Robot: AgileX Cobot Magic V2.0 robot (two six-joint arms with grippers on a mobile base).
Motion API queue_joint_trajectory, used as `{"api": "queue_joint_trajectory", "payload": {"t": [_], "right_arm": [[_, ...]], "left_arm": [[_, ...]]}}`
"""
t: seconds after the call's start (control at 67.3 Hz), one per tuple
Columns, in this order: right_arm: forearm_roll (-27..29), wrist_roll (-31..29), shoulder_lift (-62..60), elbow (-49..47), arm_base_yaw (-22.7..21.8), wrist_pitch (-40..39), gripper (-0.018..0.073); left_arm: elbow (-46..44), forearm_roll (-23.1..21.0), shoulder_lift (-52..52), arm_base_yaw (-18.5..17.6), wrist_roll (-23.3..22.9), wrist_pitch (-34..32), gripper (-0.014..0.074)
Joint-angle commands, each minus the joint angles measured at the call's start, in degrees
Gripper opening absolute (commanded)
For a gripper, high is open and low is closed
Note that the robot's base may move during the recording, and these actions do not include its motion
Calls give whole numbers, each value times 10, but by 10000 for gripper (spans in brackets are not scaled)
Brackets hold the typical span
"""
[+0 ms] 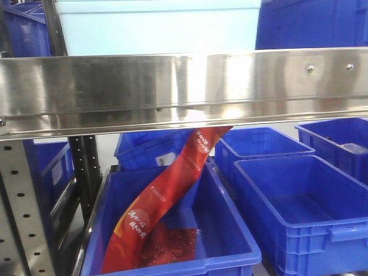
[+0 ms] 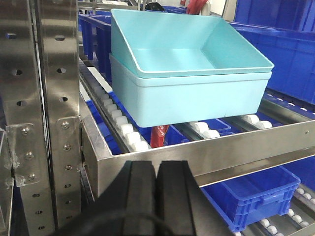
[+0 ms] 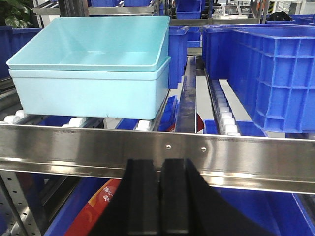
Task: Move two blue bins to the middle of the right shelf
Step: 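Lower the light blue bin onto the upper shelf rollers with both grippers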
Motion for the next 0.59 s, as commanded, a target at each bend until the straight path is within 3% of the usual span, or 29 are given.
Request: {"api": "queue_joint_trajectory", "payload": {"t": [0.0,0.267,0.386,0.475,0.579], "right_arm": [[-7,-3,-3,0,-3,-19,-162],[-7,-3,-3,0,-3,-19,-162],[-7,-3,-3,0,-3,-19,-162],[-7,-3,-3,0,-3,-19,-162],[-7,-3,-3,0,-3,-19,-162]], "left_arm": [[2,1,-2,-3,1,-10,-111],[2,1,-5,0,1,-14,-111],[39,-3,-36,44,1,-50,-111],[105,-22,-76,85,1,-96,-111],[198,-24,-121,107,1,-163,-111]]}}
